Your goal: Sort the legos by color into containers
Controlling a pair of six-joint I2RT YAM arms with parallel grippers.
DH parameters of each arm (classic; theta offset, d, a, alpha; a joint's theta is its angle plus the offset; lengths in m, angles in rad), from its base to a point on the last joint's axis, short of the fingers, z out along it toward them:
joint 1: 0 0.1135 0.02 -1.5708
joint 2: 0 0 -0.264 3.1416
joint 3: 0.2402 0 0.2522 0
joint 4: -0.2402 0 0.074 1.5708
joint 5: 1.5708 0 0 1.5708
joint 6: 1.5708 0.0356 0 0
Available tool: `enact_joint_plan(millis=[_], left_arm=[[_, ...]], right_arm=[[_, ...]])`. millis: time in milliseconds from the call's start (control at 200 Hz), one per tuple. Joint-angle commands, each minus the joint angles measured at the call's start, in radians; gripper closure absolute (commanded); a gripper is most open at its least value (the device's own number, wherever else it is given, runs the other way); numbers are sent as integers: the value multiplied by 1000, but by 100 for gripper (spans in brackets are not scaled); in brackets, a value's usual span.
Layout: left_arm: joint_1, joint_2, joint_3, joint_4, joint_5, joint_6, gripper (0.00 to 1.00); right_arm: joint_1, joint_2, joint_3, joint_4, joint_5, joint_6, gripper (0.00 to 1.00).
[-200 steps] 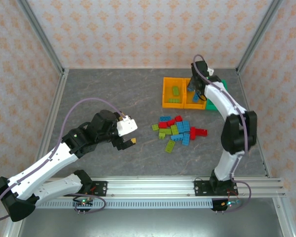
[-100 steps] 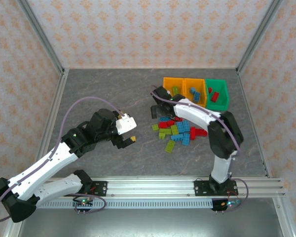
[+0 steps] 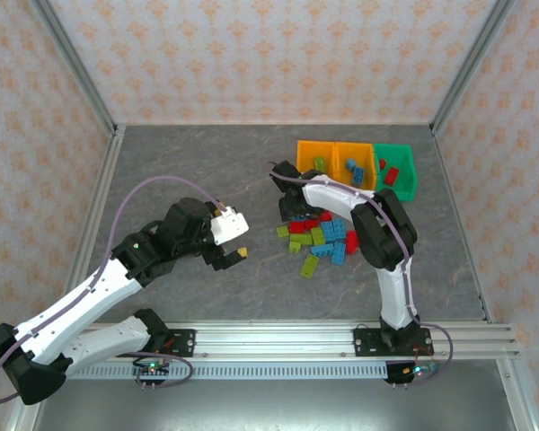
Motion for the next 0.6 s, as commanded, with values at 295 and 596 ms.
enact_joint_plan(millis=[295, 596], left_arm=[[3, -10, -2, 19, 6, -12, 0], [3, -15, -3, 22, 0, -11, 0]], right_arm=[[-4, -5, -52, 7, -134, 137, 26], [-4, -153, -103, 77, -78, 157, 48]])
